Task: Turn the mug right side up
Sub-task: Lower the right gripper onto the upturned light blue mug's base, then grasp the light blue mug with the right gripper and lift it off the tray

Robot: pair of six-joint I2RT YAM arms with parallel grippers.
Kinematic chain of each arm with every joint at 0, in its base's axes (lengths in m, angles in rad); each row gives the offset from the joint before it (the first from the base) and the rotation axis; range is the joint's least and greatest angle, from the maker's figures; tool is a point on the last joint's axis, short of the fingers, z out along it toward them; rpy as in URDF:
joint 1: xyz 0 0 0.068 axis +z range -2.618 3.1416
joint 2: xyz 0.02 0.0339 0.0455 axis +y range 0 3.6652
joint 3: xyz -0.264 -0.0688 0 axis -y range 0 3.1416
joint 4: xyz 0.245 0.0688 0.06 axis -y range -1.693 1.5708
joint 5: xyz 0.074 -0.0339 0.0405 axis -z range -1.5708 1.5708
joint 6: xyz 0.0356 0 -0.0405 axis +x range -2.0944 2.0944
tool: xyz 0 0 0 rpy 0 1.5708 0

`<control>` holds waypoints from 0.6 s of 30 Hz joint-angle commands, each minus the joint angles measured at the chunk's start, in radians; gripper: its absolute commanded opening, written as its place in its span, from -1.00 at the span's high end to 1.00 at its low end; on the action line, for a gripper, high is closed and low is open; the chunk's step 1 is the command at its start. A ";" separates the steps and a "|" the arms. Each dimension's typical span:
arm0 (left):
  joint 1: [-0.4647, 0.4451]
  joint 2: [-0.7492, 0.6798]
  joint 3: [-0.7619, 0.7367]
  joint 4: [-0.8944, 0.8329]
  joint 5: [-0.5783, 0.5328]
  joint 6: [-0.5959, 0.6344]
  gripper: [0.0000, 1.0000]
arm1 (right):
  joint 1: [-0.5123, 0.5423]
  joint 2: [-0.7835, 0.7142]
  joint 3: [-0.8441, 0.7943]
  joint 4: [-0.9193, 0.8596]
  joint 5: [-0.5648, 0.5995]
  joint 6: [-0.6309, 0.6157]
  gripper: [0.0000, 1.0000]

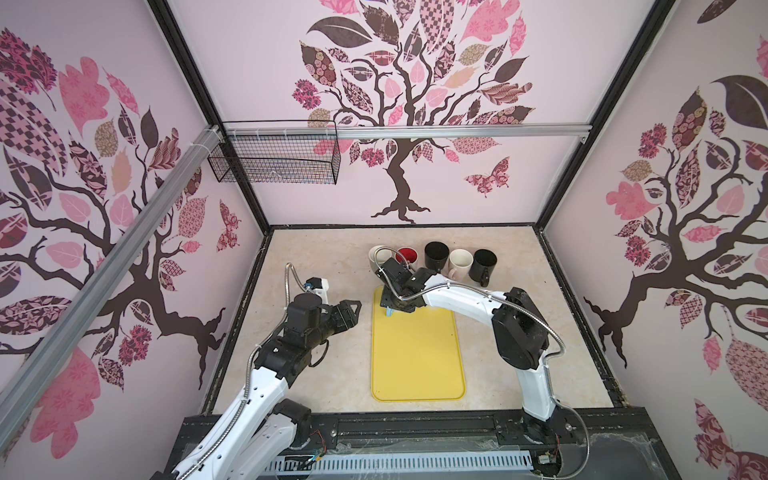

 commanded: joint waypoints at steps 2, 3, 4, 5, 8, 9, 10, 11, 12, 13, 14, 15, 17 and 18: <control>0.007 -0.014 -0.033 0.037 0.001 0.012 -0.42 | -0.009 -0.005 -0.043 -0.015 0.025 -0.006 -0.10; 0.007 -0.018 -0.038 0.040 0.000 0.009 -0.42 | -0.010 -0.011 -0.055 -0.017 0.030 -0.008 -0.09; 0.007 -0.022 -0.039 0.041 -0.004 0.008 -0.42 | -0.011 -0.016 -0.064 -0.018 0.035 -0.008 -0.08; 0.007 -0.024 -0.042 0.041 -0.007 0.008 -0.43 | -0.011 -0.025 -0.078 -0.014 0.039 -0.008 -0.07; 0.007 -0.026 -0.041 0.042 -0.010 0.007 -0.43 | -0.011 -0.050 -0.113 -0.003 0.043 -0.007 -0.06; 0.007 -0.024 -0.042 0.041 -0.010 0.007 -0.43 | -0.012 -0.057 -0.122 0.005 0.043 -0.008 -0.04; 0.007 -0.023 -0.041 0.042 -0.008 0.008 -0.43 | -0.010 -0.062 -0.122 0.007 0.044 -0.020 -0.04; 0.007 -0.022 -0.040 0.042 -0.005 0.007 -0.43 | -0.011 -0.061 -0.115 0.004 0.041 -0.037 -0.04; 0.007 -0.020 -0.041 0.043 -0.001 0.008 -0.43 | -0.011 -0.059 -0.100 -0.004 0.044 -0.060 -0.05; 0.007 -0.018 -0.039 0.044 0.001 0.010 -0.43 | -0.012 -0.057 -0.086 -0.009 0.035 -0.102 -0.05; 0.007 -0.016 -0.039 0.045 0.002 0.010 -0.43 | -0.011 -0.050 -0.069 -0.014 0.023 -0.143 -0.04; 0.007 -0.017 -0.038 0.044 0.003 0.009 -0.43 | -0.011 -0.036 -0.036 -0.047 0.030 -0.167 -0.01; 0.007 -0.016 -0.038 0.045 0.007 0.010 -0.43 | -0.011 -0.010 0.014 -0.104 0.049 -0.205 0.06; 0.007 -0.015 -0.038 0.048 0.008 0.010 -0.42 | -0.011 -0.001 0.030 -0.122 0.050 -0.222 0.07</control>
